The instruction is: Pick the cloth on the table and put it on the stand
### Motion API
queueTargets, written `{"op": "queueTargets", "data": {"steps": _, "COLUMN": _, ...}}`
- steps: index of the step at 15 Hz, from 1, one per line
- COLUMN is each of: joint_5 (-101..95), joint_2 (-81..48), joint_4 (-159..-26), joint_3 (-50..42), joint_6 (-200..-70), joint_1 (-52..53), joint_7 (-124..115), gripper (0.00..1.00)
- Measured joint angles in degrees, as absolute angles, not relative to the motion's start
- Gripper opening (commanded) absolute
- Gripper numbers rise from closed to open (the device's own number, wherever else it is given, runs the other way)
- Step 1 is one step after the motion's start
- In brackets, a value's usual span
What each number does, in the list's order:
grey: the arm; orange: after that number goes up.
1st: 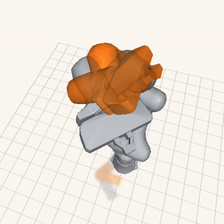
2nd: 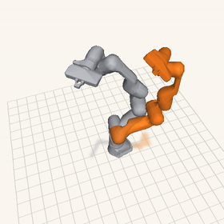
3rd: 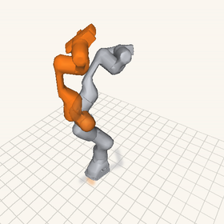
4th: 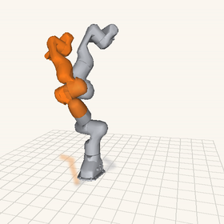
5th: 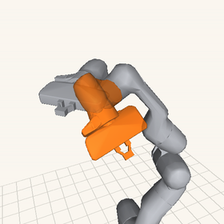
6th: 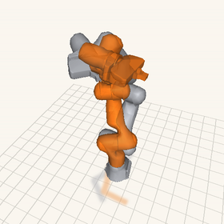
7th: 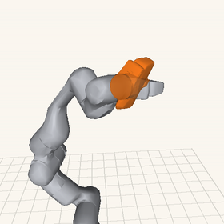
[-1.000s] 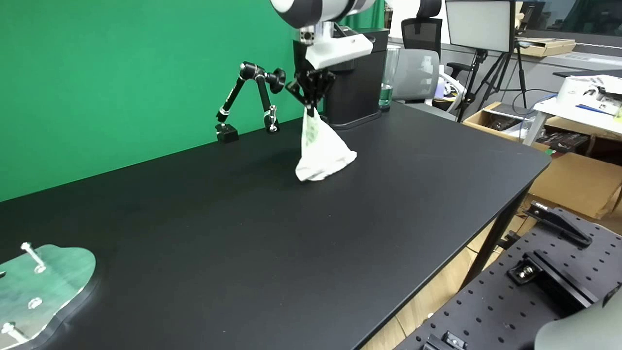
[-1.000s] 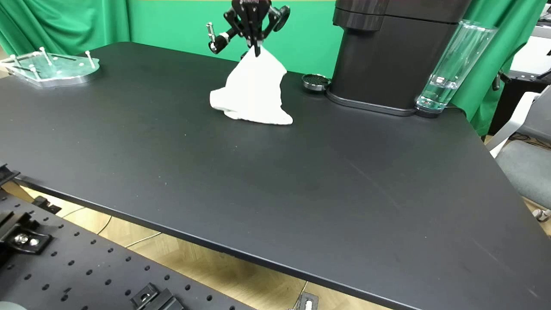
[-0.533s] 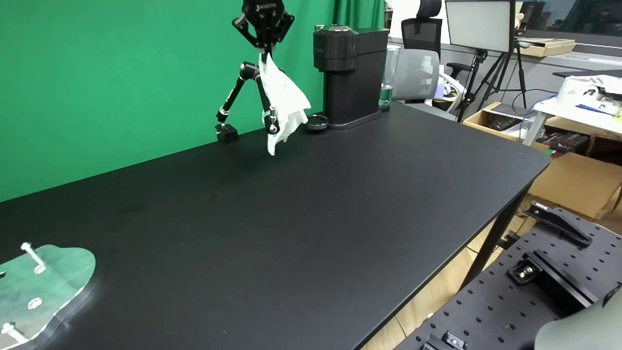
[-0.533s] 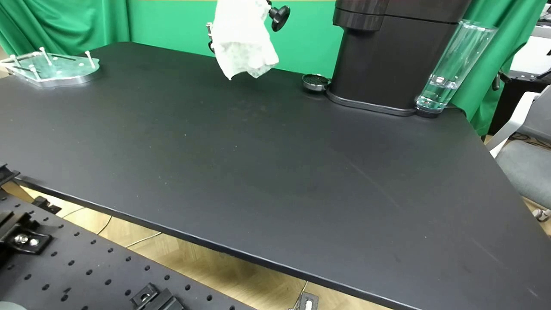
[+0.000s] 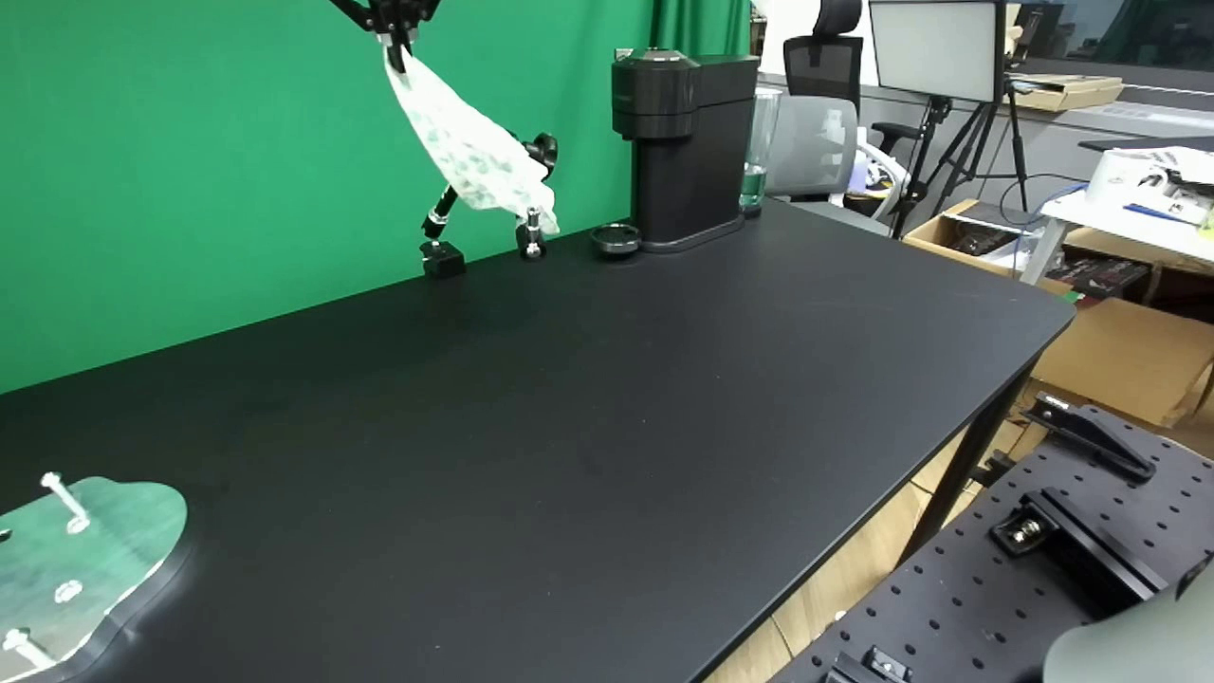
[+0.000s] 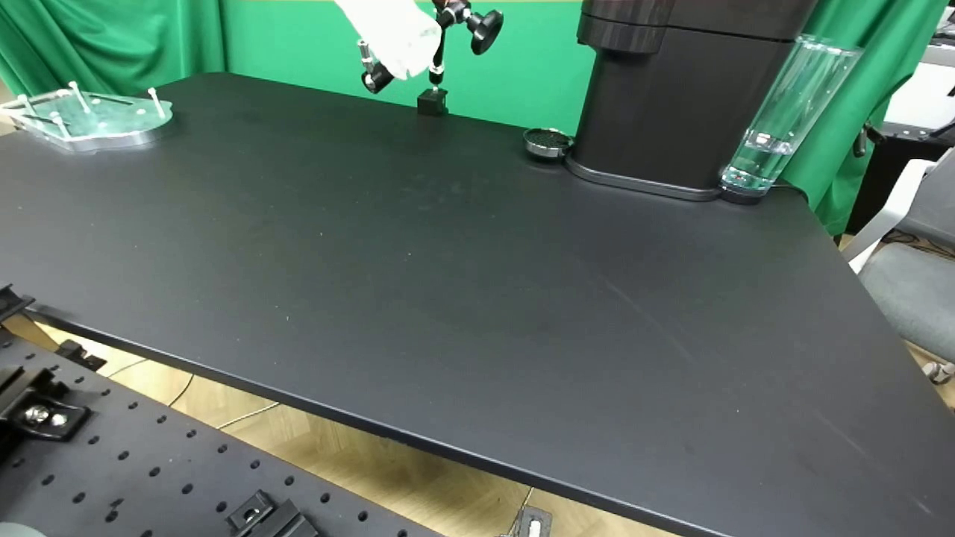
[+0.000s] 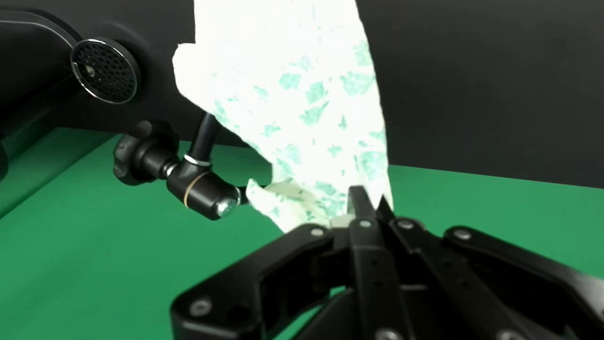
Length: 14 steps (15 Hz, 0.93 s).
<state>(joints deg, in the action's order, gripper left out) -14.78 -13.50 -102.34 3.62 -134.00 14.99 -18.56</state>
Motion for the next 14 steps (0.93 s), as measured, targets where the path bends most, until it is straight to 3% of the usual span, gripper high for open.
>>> {"op": "queueTargets", "data": {"steps": 14, "joint_5": -17.0, "joint_2": -17.5, "joint_4": -95.2, "joint_3": 3.9, "joint_6": -130.8, "joint_1": 17.6, "joint_7": -21.7, "gripper": 0.00}}
